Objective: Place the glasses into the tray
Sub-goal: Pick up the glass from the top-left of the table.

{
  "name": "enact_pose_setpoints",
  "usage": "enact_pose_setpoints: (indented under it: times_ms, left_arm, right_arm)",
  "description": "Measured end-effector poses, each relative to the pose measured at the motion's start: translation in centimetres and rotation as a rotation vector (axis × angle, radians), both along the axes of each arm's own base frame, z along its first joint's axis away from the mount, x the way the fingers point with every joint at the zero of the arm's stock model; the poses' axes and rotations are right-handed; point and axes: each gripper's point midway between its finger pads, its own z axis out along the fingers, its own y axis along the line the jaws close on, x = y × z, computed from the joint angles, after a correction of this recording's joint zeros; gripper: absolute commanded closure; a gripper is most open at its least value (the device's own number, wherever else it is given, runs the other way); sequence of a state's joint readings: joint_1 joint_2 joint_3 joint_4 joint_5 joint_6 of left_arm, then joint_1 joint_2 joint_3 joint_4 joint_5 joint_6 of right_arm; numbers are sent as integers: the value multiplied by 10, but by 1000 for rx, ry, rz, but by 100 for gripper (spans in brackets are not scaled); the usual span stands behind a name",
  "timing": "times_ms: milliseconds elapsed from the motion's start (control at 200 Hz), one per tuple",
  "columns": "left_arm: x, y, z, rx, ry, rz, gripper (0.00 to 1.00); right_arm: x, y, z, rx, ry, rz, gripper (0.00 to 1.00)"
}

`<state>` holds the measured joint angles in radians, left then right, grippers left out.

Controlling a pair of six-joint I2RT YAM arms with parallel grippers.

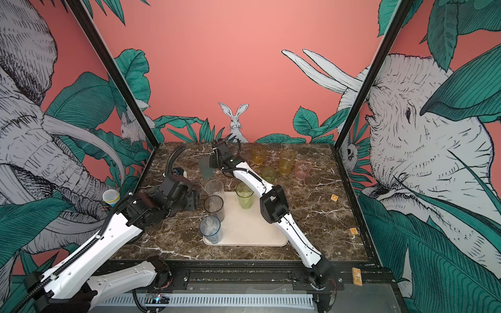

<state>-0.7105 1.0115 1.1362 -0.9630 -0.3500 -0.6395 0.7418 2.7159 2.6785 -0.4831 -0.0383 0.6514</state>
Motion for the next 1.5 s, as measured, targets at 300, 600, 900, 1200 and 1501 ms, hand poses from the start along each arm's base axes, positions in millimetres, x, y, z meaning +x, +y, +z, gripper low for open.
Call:
enact_pose_setpoints:
  times_ms: [300,600,900,1200,1501]
  left_arm:
    - [-1,1,-5,9,9,1,29]
    - [-3,3,-7,11,10,2,29]
    - [-3,3,-8,10,12,3,29]
    - [-7,7,-9,-1,8,10,29]
    - [-11,9,-8,-18,-1,13,29]
  right_arm:
    - [-1,0,-4,-7,6,6,80]
    - [-3,-2,-15,-29,22,8,90]
    - [-8,-8,-13,-56,24,19,100]
    - [-16,-15,9,-83,5,42,100]
    - [-31,-33,47,-126,-30,58,100]
